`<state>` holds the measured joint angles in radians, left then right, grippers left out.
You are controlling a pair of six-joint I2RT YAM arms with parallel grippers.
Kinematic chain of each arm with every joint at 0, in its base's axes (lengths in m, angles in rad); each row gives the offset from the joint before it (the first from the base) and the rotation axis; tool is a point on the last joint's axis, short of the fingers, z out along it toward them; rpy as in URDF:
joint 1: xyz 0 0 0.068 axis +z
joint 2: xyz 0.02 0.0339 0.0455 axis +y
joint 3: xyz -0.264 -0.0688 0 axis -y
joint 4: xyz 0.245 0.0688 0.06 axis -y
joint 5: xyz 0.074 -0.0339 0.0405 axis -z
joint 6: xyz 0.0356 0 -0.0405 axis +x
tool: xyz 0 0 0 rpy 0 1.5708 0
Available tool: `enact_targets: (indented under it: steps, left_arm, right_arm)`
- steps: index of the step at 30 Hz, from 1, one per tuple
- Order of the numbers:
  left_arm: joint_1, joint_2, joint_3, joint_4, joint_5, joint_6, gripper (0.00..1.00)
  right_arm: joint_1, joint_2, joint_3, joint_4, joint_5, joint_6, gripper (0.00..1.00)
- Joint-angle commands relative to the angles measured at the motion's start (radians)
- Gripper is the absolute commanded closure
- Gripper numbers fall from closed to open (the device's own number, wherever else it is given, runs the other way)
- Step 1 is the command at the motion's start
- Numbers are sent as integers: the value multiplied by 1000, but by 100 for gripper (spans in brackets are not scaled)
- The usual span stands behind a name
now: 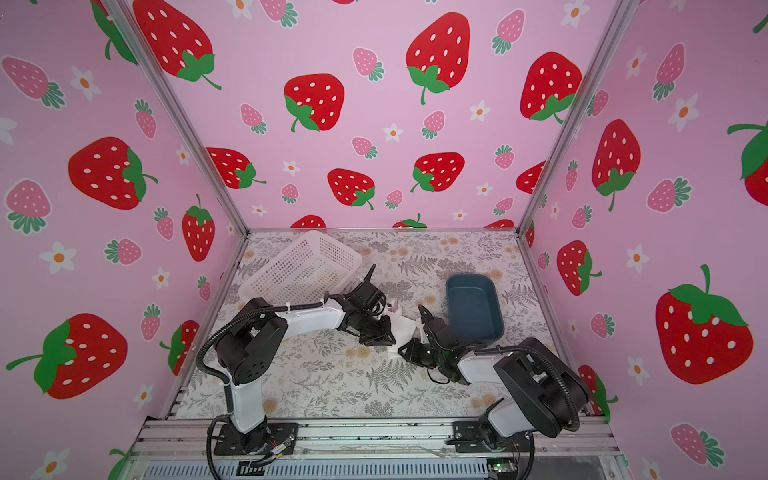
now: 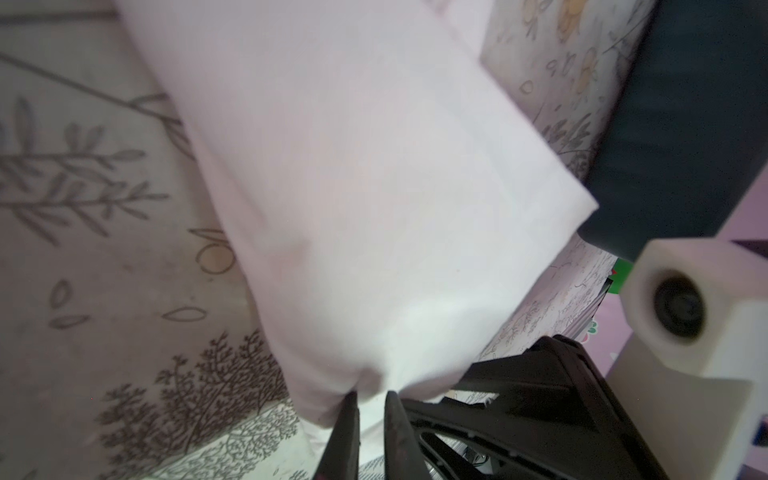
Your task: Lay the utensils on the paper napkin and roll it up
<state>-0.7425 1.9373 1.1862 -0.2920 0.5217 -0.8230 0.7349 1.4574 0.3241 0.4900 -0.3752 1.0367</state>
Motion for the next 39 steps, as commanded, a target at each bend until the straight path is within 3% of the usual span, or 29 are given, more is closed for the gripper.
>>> enact_targets:
  steps: [1, 11, 32, 39]
  left_arm:
    - [-11, -33, 27, -67, -39, 32, 82]
    - [-19, -104, -21, -9, 45, -7, 84]
    - [-37, 33, 31, -61, 5, 37, 87]
    - [-37, 48, 16, -79, 1, 65, 88]
  right_arm:
    - [1, 14, -25, -33, 19, 9, 86]
    - [1, 1, -43, -12, 29, 21, 90]
    - [-1, 1, -39, -9, 38, 26, 88]
    - [0, -24, -21, -24, 64, 33, 83]
